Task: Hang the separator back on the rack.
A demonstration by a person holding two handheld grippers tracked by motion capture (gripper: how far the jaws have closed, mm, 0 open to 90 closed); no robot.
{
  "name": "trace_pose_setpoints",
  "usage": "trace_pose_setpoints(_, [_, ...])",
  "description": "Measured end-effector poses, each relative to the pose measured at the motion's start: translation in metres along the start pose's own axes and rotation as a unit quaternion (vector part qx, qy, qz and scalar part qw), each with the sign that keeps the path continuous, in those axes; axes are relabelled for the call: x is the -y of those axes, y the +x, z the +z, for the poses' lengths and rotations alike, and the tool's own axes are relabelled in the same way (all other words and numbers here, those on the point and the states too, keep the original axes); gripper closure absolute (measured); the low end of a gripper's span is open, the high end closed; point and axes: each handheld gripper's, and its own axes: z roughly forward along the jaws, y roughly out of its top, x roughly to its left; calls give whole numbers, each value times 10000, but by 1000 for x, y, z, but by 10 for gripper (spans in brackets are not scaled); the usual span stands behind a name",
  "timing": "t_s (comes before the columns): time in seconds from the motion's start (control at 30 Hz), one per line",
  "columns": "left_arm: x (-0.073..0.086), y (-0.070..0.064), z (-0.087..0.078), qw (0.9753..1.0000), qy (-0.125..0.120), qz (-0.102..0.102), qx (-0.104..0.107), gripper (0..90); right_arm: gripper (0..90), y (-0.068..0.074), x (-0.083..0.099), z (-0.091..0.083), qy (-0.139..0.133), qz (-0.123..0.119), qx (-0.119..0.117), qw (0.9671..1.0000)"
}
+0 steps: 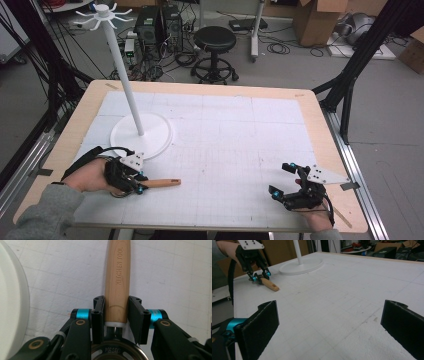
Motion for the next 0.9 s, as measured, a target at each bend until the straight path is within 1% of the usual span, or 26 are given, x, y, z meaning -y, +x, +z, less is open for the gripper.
trace_pose_setpoints(0.1, [0,0,0,10000,24,28,-6,665,7,0,0,0,-5,-10,9,10000])
trace_pose_setpoints(0.13, [0,-1,0,10000,-4,26,-17,667,7,0,0,0,10,3,0,10000])
trace_pose_setpoints(0.2, [0,-1,0,10000,20,90,-18,671,7,0,0,0,1,-4,-6,10000])
trace_pose_setpoints(0.23, [0,-1,1,9999,-7,101,-27,671,7,0,0,0,-3,-5,-3,10000])
trace_pose_setpoints(0.3, [0,-1,0,9999,41,128,-18,673,7,0,0,1,7,13,-18,10000])
trace_pose_setpoints(0.7, [-2,-3,0,9998,70,141,-75,677,7,-1,1,2,28,8,-24,10000])
trace_pose_setpoints(0.77, [-2,-4,-1,9999,67,148,-57,677,7,-1,1,2,32,22,-25,10000])
trace_pose_setpoints(0.9, [-1,-6,-4,9999,-21,137,-88,677,7,-1,1,2,32,10,-29,10000])
